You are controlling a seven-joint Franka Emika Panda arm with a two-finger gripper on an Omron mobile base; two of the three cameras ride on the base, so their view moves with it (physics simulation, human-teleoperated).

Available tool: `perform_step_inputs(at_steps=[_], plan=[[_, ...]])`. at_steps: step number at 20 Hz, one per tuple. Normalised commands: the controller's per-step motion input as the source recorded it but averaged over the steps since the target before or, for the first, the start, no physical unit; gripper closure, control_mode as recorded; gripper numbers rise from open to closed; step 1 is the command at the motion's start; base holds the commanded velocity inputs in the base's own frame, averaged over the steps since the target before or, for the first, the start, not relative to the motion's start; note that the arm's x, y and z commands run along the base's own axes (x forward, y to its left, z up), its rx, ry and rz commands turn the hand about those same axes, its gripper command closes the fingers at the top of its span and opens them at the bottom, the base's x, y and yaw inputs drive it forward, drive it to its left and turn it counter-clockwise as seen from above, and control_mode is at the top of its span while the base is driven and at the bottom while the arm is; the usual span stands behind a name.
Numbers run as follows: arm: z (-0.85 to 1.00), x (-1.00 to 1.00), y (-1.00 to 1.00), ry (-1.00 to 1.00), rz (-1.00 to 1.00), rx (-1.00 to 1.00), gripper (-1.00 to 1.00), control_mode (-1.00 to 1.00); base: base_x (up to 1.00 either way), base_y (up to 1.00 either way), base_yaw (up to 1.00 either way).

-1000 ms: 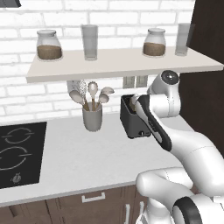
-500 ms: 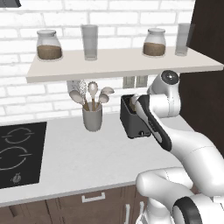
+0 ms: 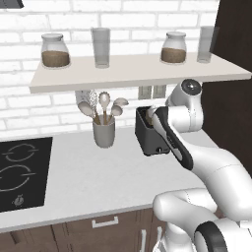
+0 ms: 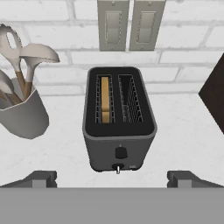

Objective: Start the toaster. Once the lever pops up, take the bread to the plate on the dining counter.

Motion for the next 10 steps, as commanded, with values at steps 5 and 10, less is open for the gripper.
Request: perform_step_inputs(at_steps=[5,10], plan=[[0.0,0.0,0.0,0.0,0.0,0.0,-1.0,-1.0,0.0,0.0,0.0],[0.0,0.0,0.0,0.0,0.0,0.0,-1.0,-1.0,0.0,0.0,0.0]])
